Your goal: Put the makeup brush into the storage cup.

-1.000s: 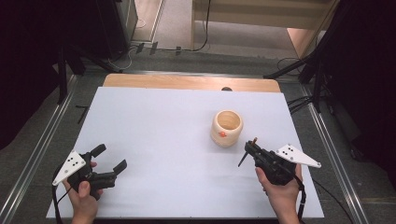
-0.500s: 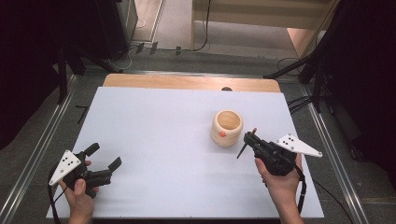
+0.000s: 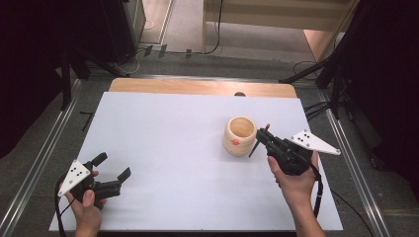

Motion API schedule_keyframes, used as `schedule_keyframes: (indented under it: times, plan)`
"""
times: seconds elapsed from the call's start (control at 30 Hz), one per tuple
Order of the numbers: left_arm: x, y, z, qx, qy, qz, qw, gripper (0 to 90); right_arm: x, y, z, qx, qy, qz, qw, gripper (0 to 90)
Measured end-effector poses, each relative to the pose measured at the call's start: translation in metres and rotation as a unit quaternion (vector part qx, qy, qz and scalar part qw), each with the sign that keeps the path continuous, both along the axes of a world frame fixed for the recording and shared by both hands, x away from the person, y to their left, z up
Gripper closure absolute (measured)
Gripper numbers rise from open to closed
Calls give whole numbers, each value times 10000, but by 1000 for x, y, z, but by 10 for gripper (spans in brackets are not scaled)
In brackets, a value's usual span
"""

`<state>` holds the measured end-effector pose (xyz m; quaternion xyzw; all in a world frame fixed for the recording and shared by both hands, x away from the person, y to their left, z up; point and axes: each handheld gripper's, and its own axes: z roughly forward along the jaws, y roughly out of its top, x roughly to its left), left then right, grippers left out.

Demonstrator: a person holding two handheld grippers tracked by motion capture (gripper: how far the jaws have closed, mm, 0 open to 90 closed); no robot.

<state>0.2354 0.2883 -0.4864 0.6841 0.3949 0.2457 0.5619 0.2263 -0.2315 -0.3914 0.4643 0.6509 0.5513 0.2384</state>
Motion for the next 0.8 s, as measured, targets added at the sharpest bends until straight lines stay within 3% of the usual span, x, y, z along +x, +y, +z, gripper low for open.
schedule_keyframes:
  times: [0.8]
  plan:
    - [-1, 0, 0, 18, -23, 7, 10000, 1, 23, 10, 14, -57, -166, -76, 9998, 843]
